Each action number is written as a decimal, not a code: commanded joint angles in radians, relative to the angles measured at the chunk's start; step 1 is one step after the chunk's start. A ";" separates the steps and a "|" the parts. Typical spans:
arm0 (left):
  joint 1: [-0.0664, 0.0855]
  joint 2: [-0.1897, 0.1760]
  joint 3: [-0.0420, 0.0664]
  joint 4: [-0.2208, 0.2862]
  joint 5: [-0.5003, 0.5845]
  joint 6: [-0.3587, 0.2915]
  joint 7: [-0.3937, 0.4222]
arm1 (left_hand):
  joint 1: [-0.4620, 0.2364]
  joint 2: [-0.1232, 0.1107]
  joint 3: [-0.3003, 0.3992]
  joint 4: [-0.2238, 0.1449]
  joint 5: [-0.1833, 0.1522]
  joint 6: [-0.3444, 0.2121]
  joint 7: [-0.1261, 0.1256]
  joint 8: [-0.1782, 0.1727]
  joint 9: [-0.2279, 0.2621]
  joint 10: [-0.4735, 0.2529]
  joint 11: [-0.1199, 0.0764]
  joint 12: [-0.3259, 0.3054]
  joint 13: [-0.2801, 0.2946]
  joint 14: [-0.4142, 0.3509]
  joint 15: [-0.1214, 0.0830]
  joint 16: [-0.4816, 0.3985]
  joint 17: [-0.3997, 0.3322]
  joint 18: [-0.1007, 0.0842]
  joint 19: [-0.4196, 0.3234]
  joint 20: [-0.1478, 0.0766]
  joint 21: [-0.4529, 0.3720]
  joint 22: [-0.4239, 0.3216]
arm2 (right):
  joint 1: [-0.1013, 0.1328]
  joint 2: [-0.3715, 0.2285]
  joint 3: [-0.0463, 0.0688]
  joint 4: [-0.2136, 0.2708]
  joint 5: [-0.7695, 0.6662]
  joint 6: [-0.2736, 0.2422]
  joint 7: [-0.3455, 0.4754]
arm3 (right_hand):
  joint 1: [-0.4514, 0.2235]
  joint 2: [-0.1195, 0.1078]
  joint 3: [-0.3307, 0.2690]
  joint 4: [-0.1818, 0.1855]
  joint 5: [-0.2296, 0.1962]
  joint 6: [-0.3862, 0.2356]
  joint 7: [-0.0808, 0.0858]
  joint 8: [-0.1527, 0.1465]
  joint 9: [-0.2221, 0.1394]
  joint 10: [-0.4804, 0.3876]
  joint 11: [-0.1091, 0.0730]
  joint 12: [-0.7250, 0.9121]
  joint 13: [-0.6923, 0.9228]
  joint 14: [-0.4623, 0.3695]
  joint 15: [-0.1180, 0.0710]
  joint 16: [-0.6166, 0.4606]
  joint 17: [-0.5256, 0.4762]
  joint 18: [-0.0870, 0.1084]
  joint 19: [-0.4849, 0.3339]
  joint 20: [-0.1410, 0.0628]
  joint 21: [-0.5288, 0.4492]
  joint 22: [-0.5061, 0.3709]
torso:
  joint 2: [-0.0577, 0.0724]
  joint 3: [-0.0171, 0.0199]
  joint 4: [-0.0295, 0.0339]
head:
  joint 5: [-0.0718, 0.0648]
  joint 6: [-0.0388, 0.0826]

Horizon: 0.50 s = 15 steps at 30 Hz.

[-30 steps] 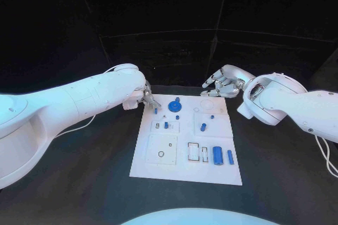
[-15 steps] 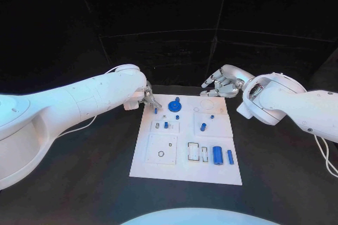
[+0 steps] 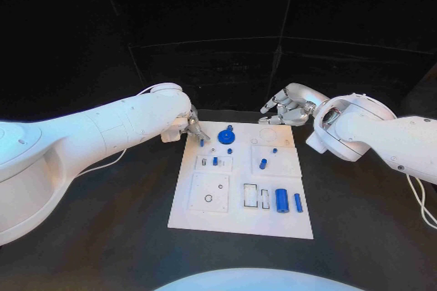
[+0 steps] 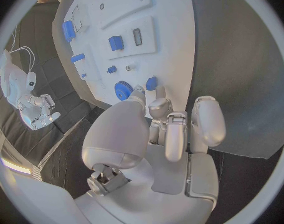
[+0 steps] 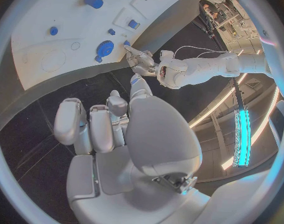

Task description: Assemble the parts on the task board

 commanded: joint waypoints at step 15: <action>0.001 0.001 0.000 -0.003 -0.008 0.033 0.012 | 0.034 0.005 0.009 -0.016 -0.002 0.013 0.000 0.002 -0.006 0.007 -0.002 0.004 0.000 0.102 -0.006 0.003 0.263 0.005 0.005 -0.001 0.006 0.004 | 0.002 0.002 0.001 0.000 -0.002 0.006 0.007 | 0.007 0.006 -0.008 0.000 0.007 -0.007 -0.002 0.005 -0.001 -0.006 0.001 0.003 0.003 0.029 -0.009 -0.005 0.000 0.021 -0.006 0.000 -0.005 -0.002 | 0.000 -0.0002 -0.0001 | -0.001 -0.002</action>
